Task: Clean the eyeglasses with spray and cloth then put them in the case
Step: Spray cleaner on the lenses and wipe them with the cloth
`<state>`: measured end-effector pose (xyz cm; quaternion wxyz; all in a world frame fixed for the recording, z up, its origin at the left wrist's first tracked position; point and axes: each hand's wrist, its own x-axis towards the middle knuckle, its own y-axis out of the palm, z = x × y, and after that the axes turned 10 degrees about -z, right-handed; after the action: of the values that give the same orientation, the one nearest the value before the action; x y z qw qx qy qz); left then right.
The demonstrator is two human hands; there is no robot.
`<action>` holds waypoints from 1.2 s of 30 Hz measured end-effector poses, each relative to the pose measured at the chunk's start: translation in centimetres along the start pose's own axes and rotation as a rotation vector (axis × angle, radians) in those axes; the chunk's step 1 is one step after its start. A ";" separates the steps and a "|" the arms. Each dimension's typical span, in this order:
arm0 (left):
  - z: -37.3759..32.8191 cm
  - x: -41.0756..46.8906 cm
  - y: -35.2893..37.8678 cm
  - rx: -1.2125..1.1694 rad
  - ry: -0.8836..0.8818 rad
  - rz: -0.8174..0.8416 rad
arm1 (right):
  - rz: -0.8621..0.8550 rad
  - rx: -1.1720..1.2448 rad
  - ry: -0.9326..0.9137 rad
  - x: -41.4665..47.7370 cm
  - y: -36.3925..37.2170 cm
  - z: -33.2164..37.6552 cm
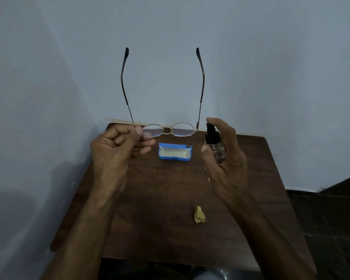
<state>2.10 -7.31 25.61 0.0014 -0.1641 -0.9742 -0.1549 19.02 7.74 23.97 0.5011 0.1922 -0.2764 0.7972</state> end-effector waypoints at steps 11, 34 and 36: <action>-0.1 0.3 -0.7 -0.013 -0.011 -0.008 | -0.079 0.038 0.025 0.3 0.9 0.3; 0.8 2.0 -1.1 0.028 -0.008 0.007 | -0.136 0.115 0.019 8.2 2.2 3.0; 1.1 2.2 -1.3 0.051 0.002 0.010 | -0.128 0.127 0.026 9.4 2.3 3.5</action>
<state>-0.28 -7.43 24.33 0.0073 -0.1686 -0.9771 -0.1299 13.07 11.25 31.56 0.5414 0.2302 -0.2060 0.7820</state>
